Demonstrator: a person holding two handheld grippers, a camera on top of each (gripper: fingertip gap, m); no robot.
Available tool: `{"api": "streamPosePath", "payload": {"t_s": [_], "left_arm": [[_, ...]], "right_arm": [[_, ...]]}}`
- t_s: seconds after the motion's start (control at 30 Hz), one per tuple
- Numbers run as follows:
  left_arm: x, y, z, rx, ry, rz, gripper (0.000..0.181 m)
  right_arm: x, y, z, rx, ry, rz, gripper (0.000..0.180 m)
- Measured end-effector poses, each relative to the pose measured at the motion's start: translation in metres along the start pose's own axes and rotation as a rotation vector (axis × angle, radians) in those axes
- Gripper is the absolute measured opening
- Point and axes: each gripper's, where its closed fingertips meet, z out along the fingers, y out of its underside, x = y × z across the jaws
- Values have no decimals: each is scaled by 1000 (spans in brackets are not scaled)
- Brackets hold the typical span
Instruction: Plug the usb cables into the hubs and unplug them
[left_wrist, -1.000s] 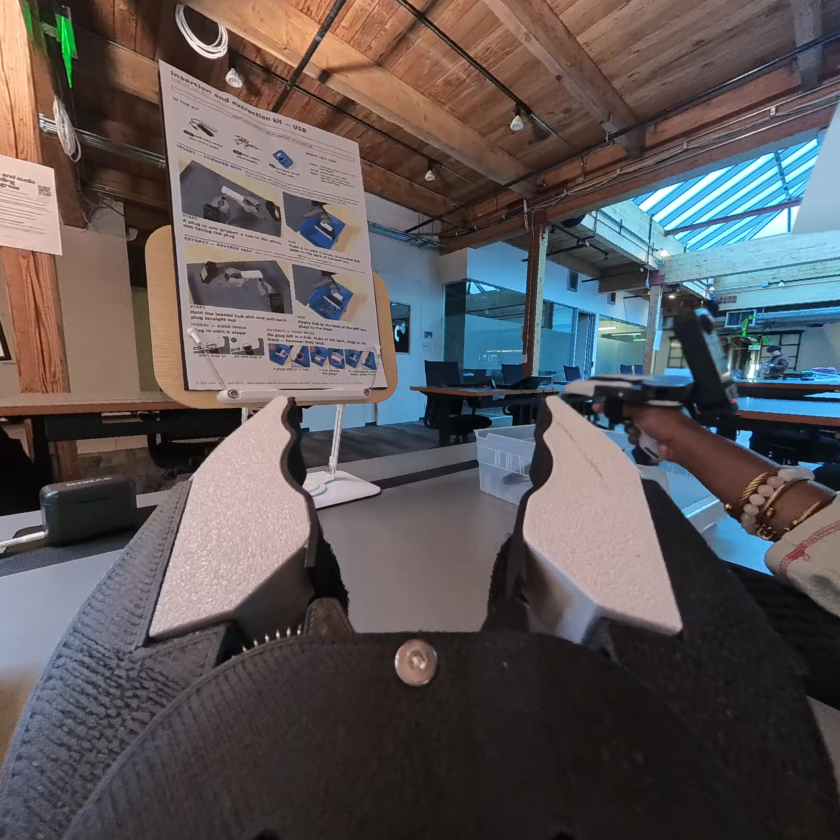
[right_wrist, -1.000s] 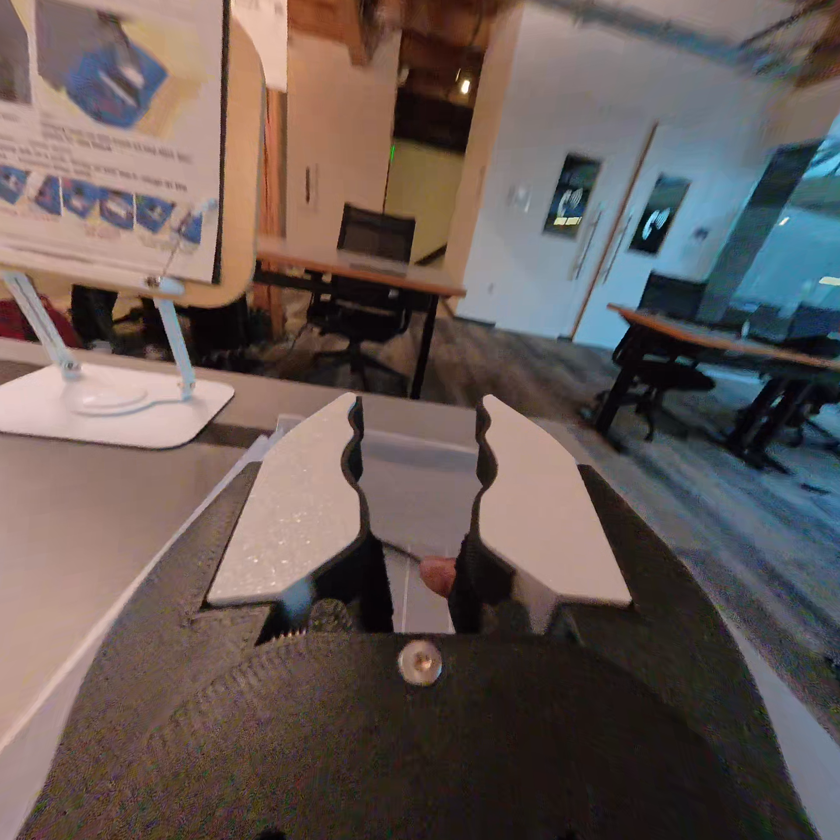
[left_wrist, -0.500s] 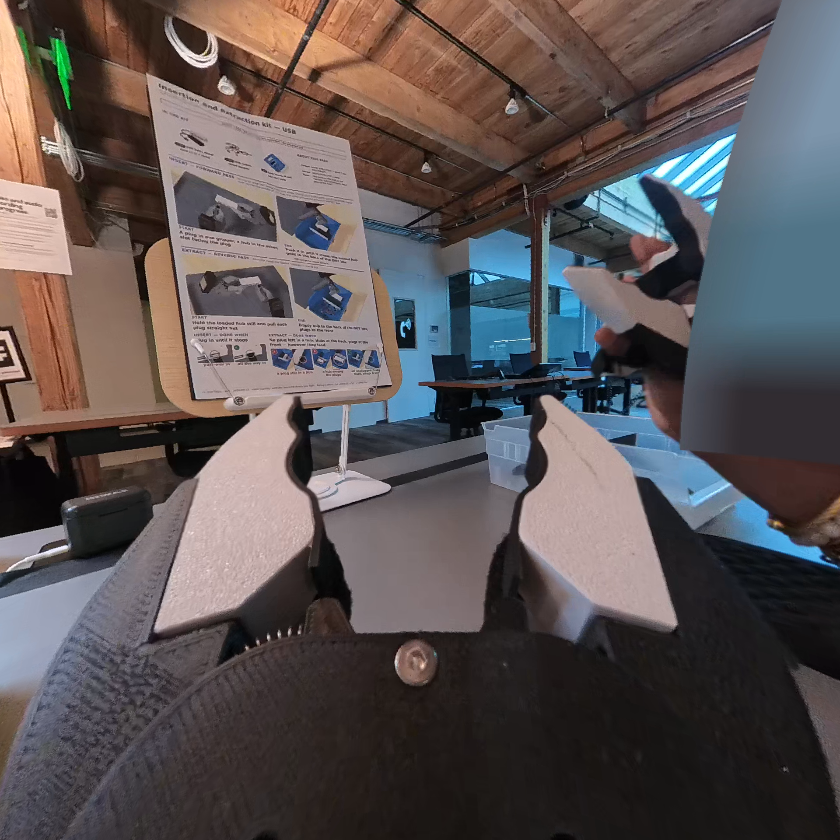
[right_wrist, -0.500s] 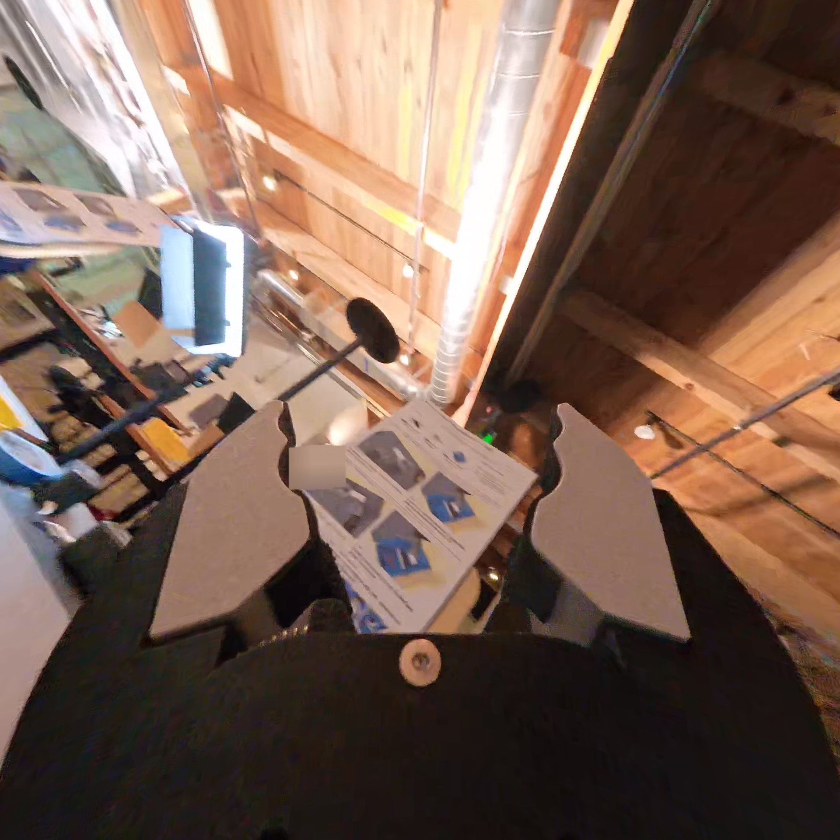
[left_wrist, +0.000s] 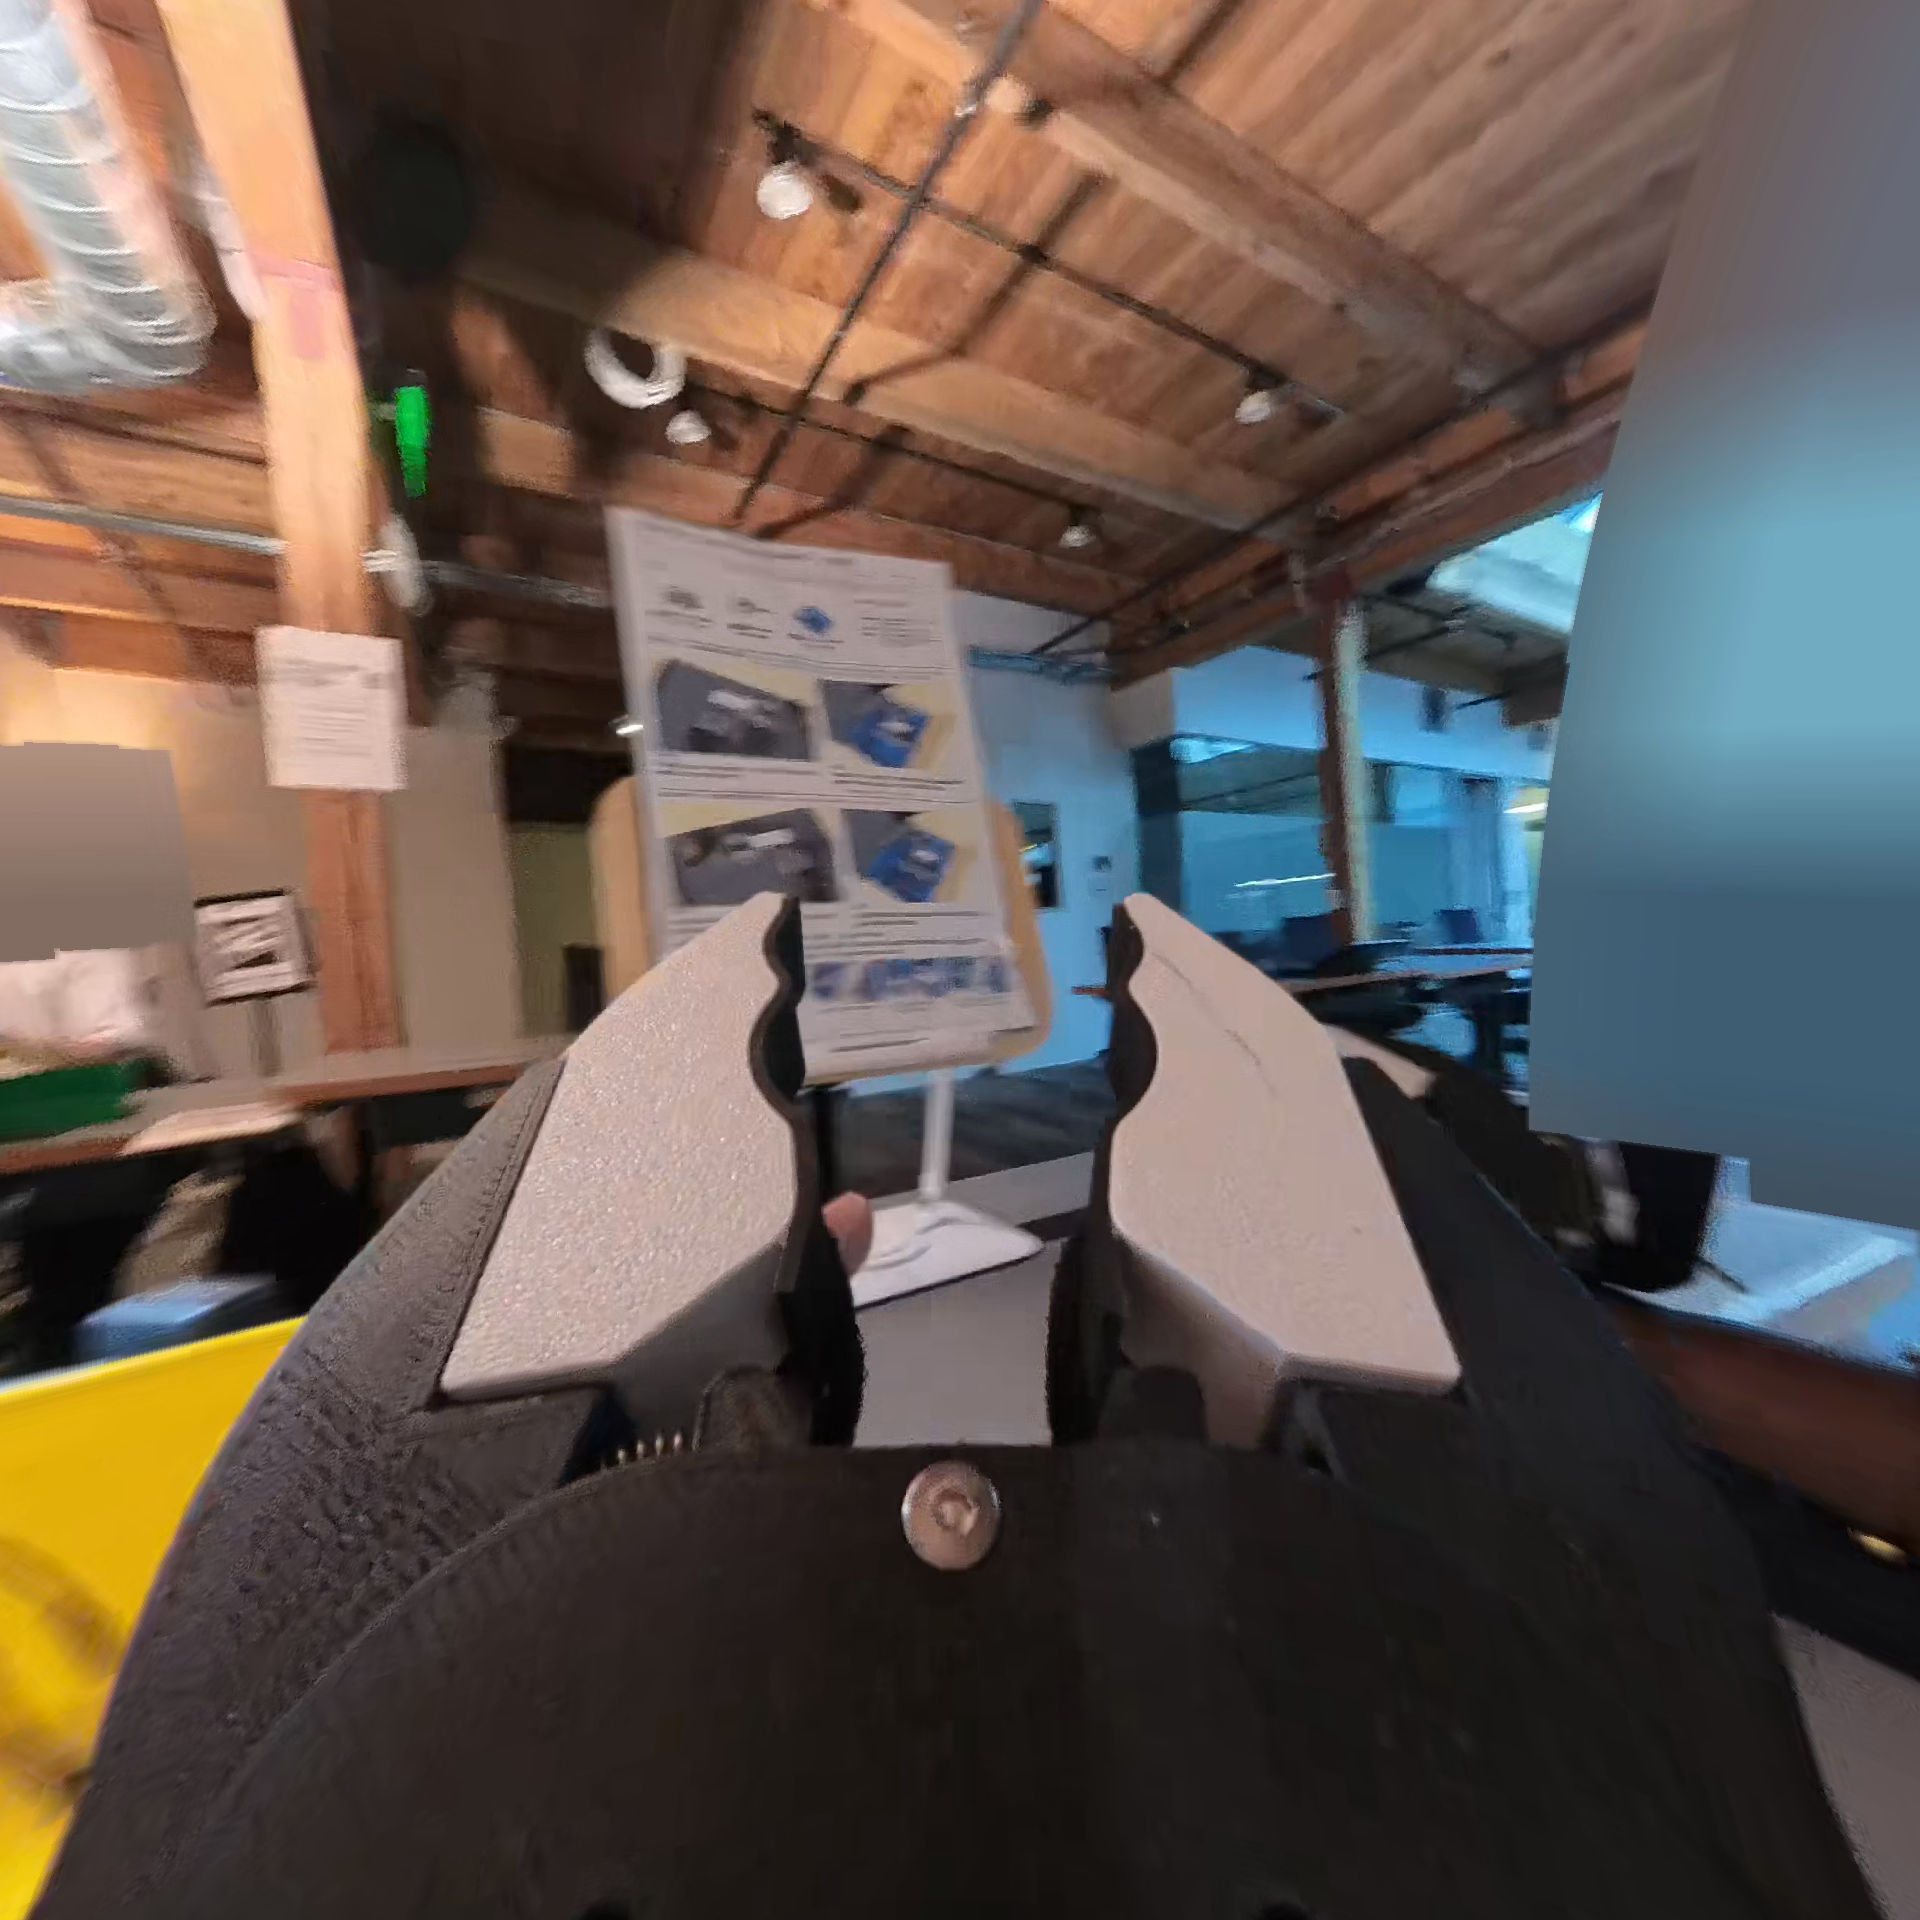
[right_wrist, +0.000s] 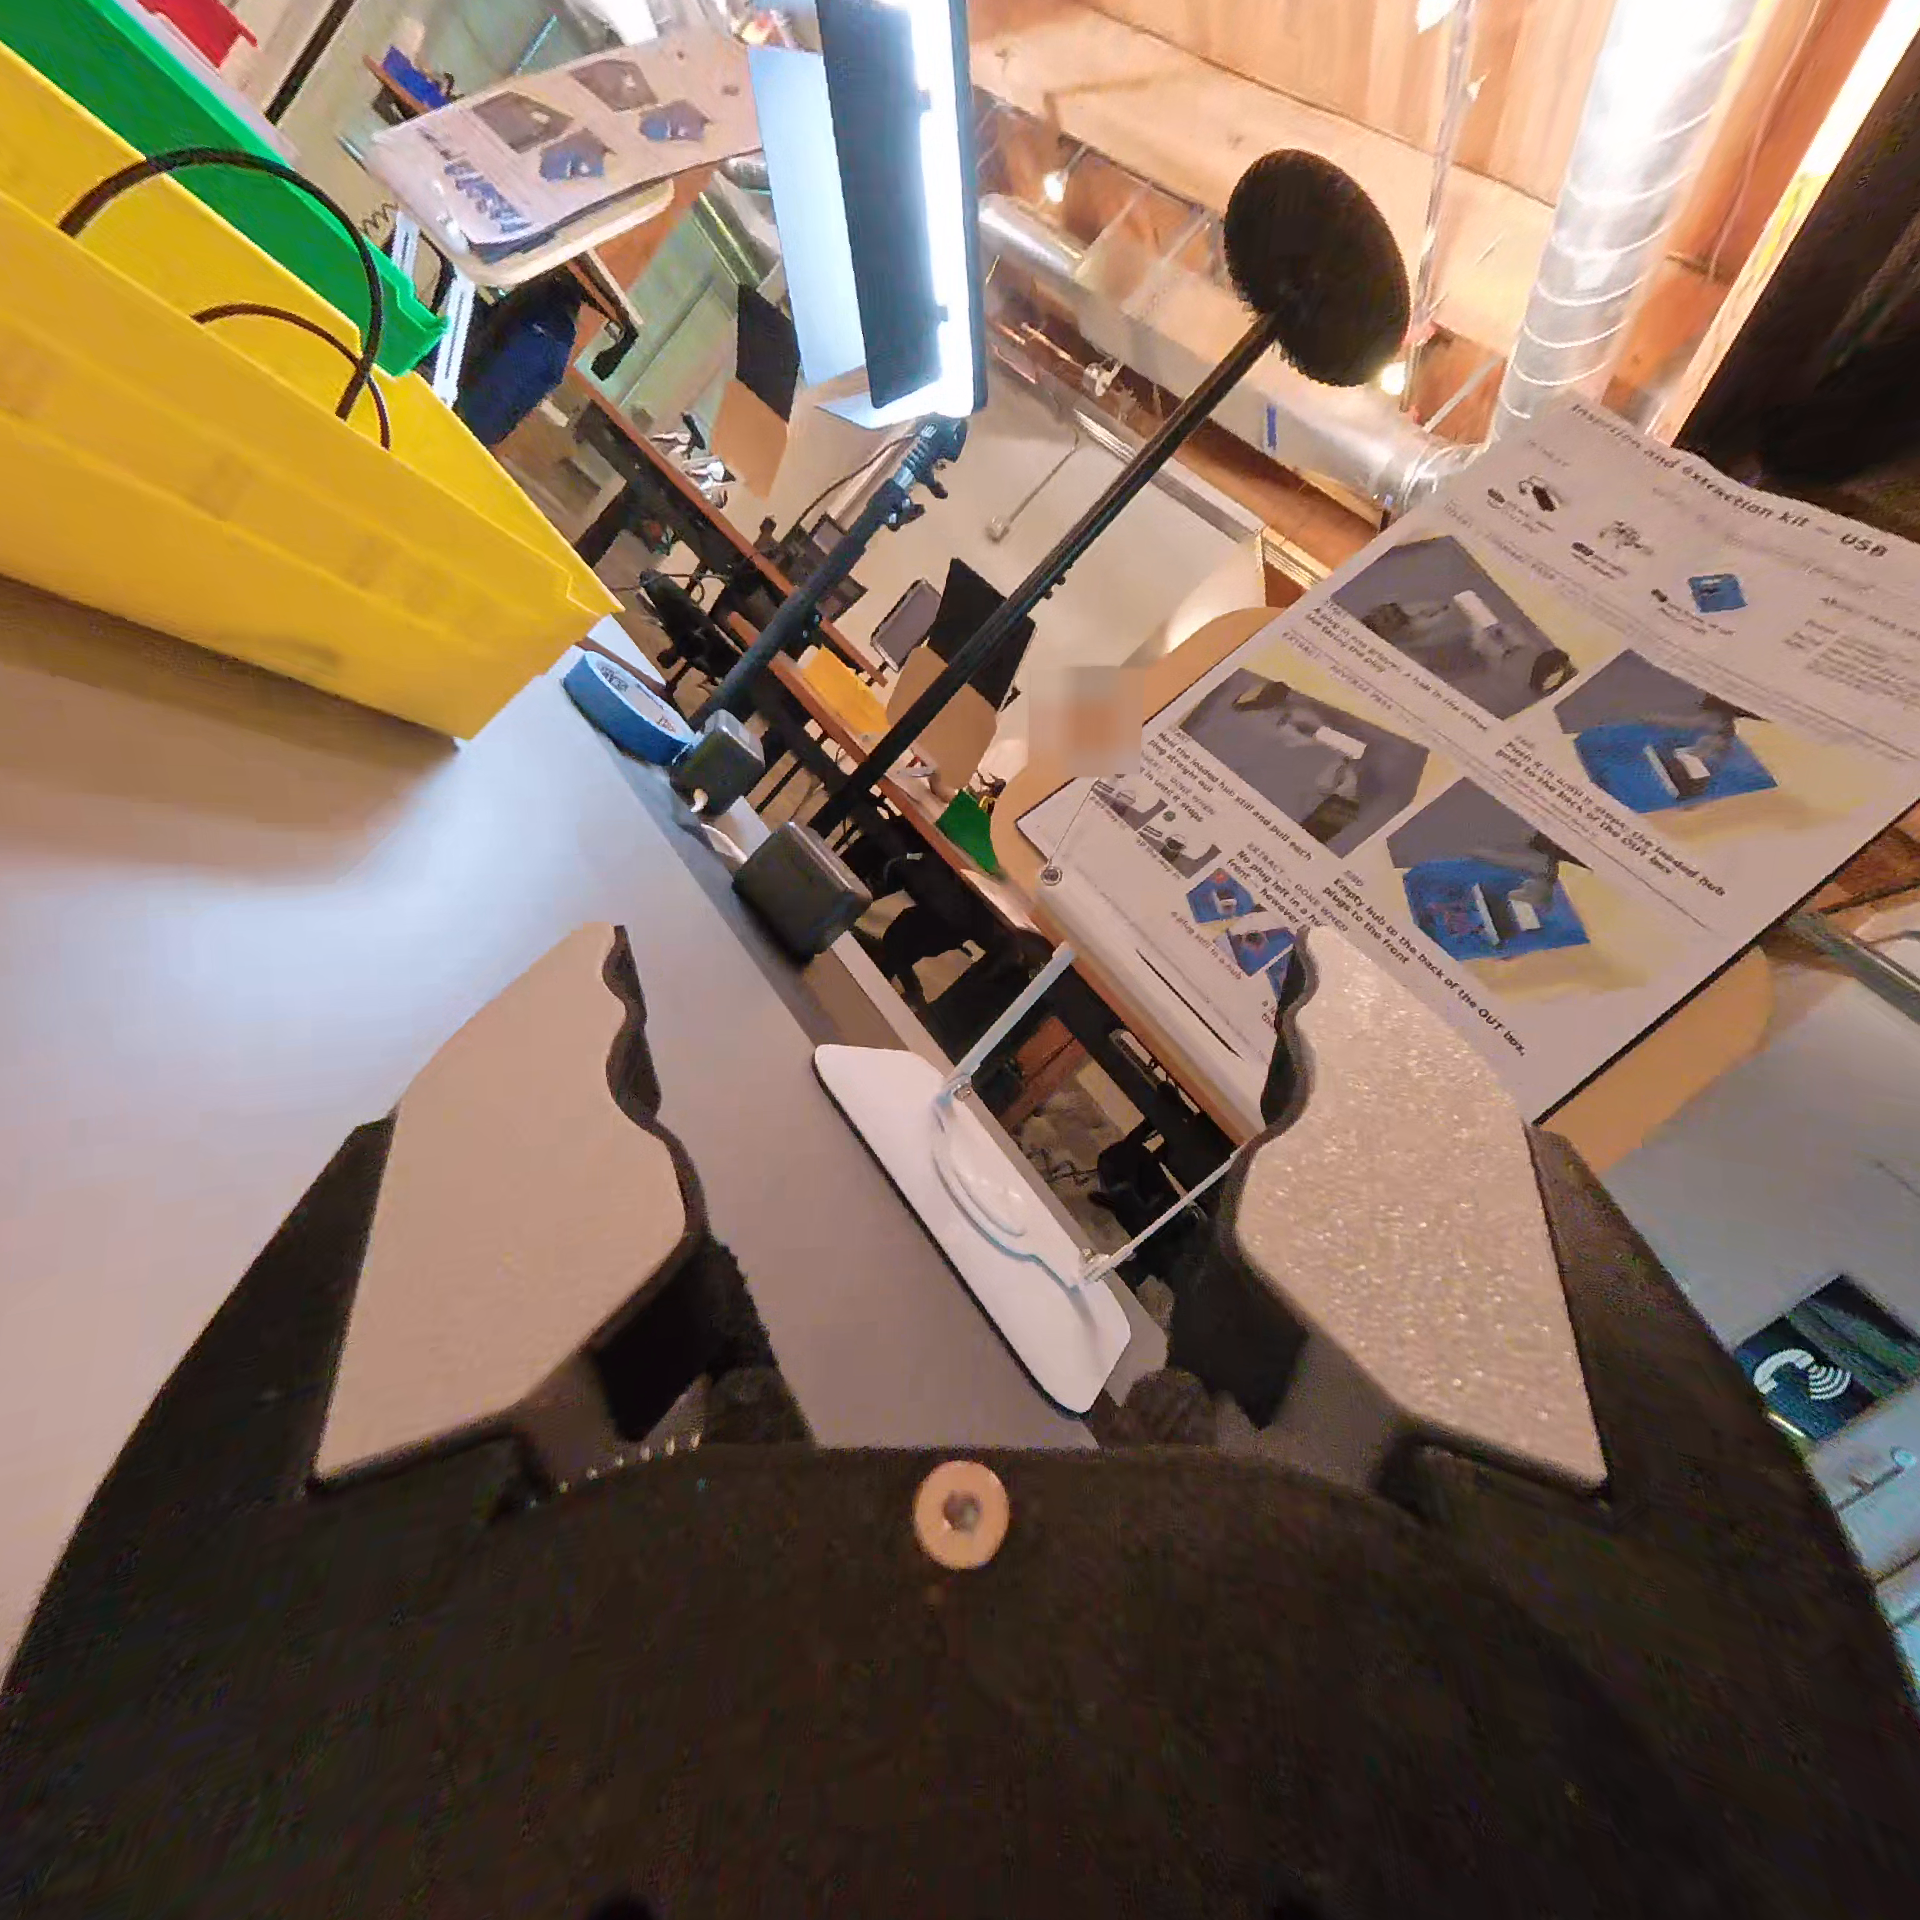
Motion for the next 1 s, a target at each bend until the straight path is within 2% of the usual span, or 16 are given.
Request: {"api": "streamPosePath", "payload": {"t_s": [0.13,0.23,0.37,0.47,0.6,0.77,0.87,0.9,1.0], "left_arm": [[-102,-13,-30,-208,-298,136,58],[-174,-6,-45,-440,-424,233,62],[-224,43,-52,-855,-363,185,83],[-241,71,-53,-1020,-339,134,85],[-254,106,-62,-1131,-349,44,62],[-266,137,-72,-1262,-383,103,50],[-273,147,-73,-1290,-435,118,9],[-275,148,-73,-1293,-455,98,4],[-274,138,-69,-1287,-452,154,4]], "right_arm": [[11,-11,-3,43,45,19,114],[15,-12,-3,43,56,43,113],[12,-7,-2,18,43,28,113],[8,-3,-1,0,25,29,113],[7,-3,-2,-1,17,35,113],[5,1,0,-23,10,54,112],[4,4,1,-35,5,59,112],[4,5,1,-39,4,55,111],[4,5,0,-47,0,49,109]]}}
